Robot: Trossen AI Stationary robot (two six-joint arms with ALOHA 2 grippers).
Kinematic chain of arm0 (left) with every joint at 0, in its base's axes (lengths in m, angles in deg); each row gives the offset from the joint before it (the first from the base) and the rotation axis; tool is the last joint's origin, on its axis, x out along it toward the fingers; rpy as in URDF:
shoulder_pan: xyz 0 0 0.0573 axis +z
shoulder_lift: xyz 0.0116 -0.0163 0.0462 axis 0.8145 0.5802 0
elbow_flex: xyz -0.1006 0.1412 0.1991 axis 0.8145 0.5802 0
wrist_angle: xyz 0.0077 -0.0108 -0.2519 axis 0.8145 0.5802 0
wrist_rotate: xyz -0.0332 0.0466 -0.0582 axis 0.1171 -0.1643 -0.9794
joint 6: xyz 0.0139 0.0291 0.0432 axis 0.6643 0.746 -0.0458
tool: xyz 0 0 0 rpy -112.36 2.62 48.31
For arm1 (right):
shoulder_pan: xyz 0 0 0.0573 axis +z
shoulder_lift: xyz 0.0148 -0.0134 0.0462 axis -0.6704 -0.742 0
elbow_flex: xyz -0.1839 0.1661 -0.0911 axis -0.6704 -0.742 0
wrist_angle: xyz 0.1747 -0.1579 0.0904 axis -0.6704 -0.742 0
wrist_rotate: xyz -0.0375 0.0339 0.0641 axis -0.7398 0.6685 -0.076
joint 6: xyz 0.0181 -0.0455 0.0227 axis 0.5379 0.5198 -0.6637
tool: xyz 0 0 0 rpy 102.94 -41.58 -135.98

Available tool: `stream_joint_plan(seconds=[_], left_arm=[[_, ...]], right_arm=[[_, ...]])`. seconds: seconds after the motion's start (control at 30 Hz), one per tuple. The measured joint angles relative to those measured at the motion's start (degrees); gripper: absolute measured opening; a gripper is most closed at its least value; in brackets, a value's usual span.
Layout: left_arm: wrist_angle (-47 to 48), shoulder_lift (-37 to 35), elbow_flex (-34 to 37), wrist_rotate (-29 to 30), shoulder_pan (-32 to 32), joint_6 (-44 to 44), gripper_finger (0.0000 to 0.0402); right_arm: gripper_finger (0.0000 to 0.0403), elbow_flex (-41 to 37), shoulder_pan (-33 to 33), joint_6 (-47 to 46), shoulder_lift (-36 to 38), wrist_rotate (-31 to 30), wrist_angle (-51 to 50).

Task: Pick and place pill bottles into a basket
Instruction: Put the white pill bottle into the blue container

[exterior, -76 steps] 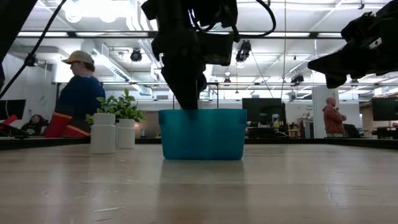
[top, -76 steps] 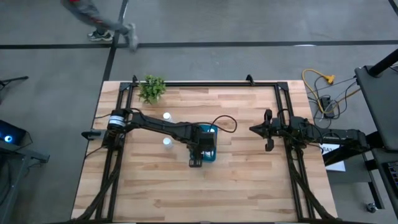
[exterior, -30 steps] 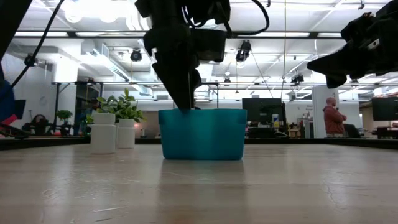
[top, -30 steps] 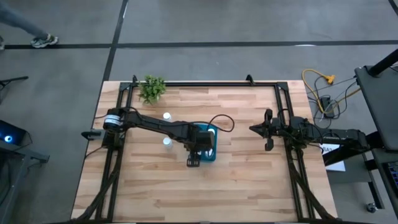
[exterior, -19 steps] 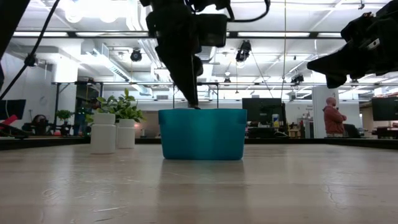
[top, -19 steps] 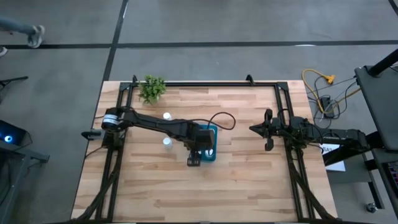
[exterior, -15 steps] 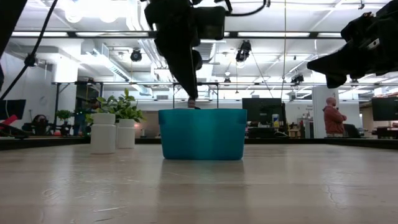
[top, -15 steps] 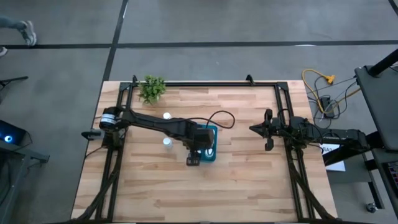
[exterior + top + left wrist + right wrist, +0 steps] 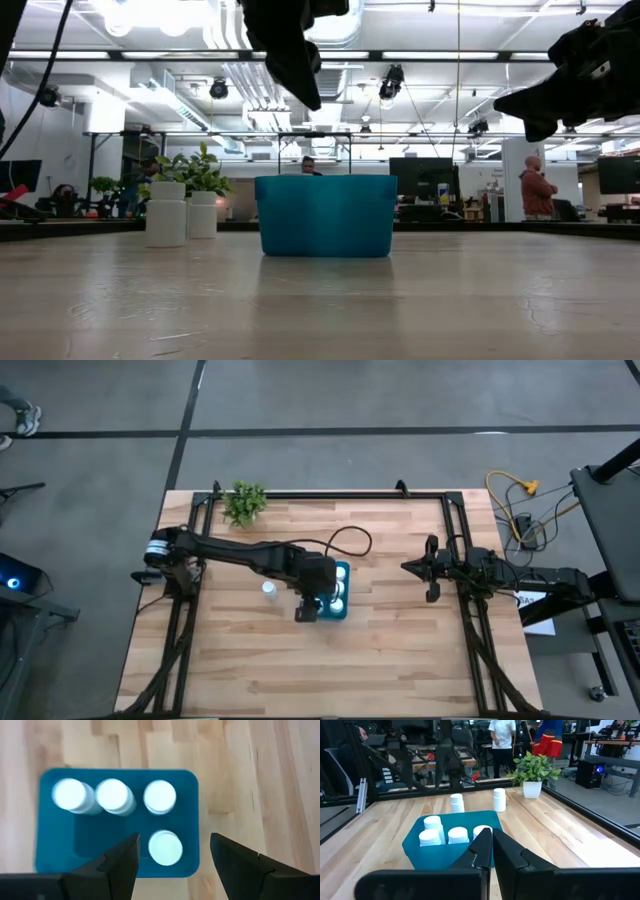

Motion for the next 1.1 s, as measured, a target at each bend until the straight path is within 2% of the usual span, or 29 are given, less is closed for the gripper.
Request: stream_joint_plan(seconds=[0.73, 0.9, 1.1], left_arm=[[5.02, -10.79, 2.61, 4.44, 0.79, 4.01, 0.0224], [6.21, -11.73, 3.56, 4.92, 0.79, 4.36, 0.0224], [12.07, -11.75, 4.22, 4.92, 0.79, 5.48, 0.0224]], right_arm=[[0.0009, 0.0, -0.01, 0.0, -0.09, 0.02, -0.05], [0.0009, -0.02, 0.0, 0.02, -0.07, 0.09, -0.13], [0.0009, -0.02, -0.02, 0.12, -0.07, 0.09, -0.13]])
